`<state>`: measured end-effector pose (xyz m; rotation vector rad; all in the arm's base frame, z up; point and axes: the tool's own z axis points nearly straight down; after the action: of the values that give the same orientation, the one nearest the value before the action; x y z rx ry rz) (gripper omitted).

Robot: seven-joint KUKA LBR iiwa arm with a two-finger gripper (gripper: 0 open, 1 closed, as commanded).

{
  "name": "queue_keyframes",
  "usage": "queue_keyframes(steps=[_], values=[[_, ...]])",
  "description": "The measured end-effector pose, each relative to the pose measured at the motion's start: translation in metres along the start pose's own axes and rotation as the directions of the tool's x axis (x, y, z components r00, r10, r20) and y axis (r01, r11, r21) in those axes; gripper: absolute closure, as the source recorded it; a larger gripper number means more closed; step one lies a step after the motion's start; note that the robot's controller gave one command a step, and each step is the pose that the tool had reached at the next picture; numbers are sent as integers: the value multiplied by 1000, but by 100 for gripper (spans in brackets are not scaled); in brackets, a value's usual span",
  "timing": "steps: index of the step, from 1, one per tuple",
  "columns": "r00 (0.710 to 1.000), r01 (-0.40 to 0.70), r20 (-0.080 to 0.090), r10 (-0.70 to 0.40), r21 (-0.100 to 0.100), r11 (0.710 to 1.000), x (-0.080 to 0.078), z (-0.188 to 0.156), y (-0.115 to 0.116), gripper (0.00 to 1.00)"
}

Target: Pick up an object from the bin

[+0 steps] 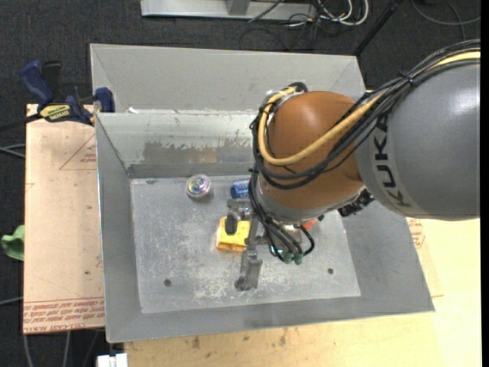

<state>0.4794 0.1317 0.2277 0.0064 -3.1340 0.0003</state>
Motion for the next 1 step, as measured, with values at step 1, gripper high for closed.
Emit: queue_keyframes(steps=[1], values=[[998,-66,10,66,1,998,-75,37,-58,0]])
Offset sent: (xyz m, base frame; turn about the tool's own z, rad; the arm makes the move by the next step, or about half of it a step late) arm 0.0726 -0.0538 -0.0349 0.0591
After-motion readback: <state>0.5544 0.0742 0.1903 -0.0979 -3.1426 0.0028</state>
